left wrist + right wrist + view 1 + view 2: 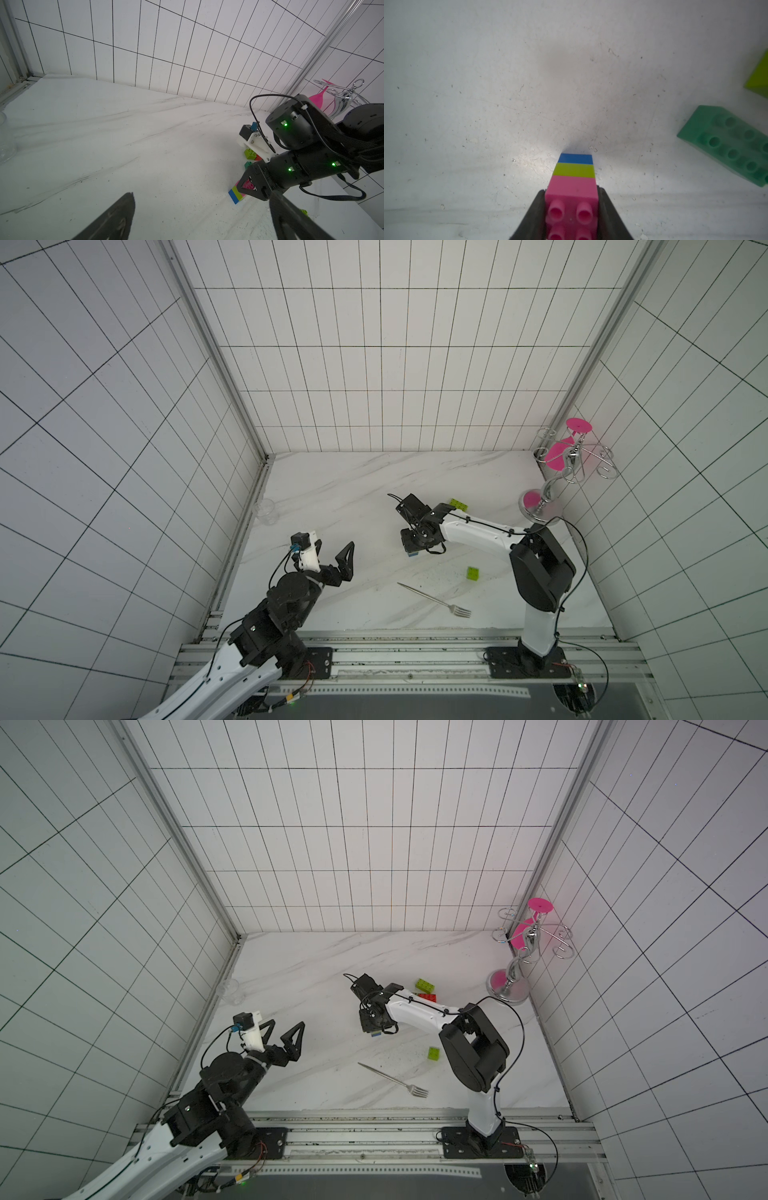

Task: Assemble a spoon with lego
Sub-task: Assemble the lego brick with the lego brick.

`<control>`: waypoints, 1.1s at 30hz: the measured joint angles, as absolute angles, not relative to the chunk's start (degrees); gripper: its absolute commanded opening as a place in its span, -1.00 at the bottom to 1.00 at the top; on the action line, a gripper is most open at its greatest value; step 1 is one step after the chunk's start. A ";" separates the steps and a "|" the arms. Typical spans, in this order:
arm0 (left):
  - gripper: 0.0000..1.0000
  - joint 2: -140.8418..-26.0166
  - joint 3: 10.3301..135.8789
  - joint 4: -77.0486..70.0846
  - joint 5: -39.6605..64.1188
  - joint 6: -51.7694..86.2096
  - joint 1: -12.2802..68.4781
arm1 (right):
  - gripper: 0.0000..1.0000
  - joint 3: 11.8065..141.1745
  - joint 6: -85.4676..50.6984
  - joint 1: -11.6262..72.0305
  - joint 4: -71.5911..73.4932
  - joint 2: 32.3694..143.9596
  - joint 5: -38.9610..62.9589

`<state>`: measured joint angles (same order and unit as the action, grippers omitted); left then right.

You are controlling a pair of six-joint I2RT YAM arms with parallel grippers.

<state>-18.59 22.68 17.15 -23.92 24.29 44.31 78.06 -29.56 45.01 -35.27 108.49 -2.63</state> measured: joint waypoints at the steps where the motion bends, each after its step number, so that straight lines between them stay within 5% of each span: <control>1: 0.98 -18.55 22.70 17.15 -23.92 24.43 44.31 | -0.43 78.08 -30.87 45.10 -35.20 108.49 -3.18; 22: 0.98 -18.26 22.68 17.52 -23.97 24.47 44.31 | 0.30 78.28 -40.45 45.54 -37.26 108.29 -6.09; 25: 0.98 -18.90 22.31 16.43 -23.22 23.94 44.29 | 0.47 78.15 -39.40 45.60 -37.52 103.37 -5.39; 28: 0.98 -22.37 21.91 13.93 -21.19 22.79 44.31 | 0.99 76.73 -37.63 45.78 -37.65 94.32 -6.70; 33: 0.97 -36.49 24.75 10.41 -15.88 19.88 44.66 | 0.97 67.42 -33.28 44.49 -37.69 72.14 -12.71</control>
<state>-36.49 24.75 10.41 -15.88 19.88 44.66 67.42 -33.28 44.49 -37.69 72.14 -12.71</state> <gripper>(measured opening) 0.991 0.985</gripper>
